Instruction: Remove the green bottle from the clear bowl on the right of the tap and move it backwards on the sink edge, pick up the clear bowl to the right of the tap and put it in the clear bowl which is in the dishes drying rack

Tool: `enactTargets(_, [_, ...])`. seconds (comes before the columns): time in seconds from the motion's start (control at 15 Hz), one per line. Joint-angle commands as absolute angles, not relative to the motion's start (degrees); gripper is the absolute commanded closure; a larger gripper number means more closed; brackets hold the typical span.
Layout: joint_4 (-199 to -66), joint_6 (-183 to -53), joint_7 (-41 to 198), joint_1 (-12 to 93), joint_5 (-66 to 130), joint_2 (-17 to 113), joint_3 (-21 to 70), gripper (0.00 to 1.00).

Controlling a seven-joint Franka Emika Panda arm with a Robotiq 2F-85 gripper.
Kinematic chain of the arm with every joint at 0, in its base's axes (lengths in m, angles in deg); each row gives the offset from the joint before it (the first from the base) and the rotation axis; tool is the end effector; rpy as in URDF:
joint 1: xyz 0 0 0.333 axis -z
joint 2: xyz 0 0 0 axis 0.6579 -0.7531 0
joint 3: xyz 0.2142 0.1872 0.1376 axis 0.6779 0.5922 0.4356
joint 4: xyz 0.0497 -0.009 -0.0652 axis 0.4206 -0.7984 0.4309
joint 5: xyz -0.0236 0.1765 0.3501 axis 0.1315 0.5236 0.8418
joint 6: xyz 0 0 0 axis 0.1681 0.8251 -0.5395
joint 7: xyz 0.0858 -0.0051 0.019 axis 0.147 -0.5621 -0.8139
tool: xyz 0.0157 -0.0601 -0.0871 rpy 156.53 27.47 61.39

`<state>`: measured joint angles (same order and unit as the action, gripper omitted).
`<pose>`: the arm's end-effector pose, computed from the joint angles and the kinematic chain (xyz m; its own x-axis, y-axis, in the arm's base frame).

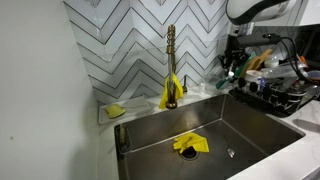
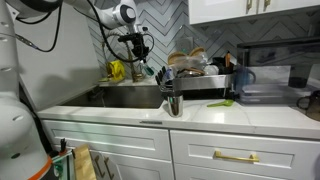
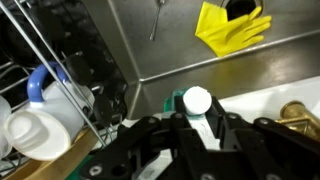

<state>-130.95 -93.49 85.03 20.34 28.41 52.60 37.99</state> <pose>0.5592 0.3063 0.5300 0.9232 0.3581 0.1394 0.3543 -0.9337 0.0524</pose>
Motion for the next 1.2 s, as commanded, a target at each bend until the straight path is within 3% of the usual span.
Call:
enactTargets(0.0, [-139.3, -88.5, 80.4, 23.4, 32.2, 59.8, 39.6, 0.93])
enactTargets(0.27, [-143.9, -87.3, 80.8, 25.2, 31.9, 63.0, 39.3, 0.93])
enactTargets(0.33, [-139.4, -85.6, 79.4, 24.8, 31.3, 59.9, 40.0, 0.74])
enactTargets(0.67, [-141.4, -85.8, 80.0, 25.8, 31.4, 61.3, 39.9, 0.74])
enactTargets(0.73, [-141.6, -85.8, 80.0, 25.8, 31.4, 61.3, 39.9, 0.93])
enactTargets(1.13, [-143.6, -68.8, 73.3, 27.5, 27.3, 65.0, 39.2, 0.93])
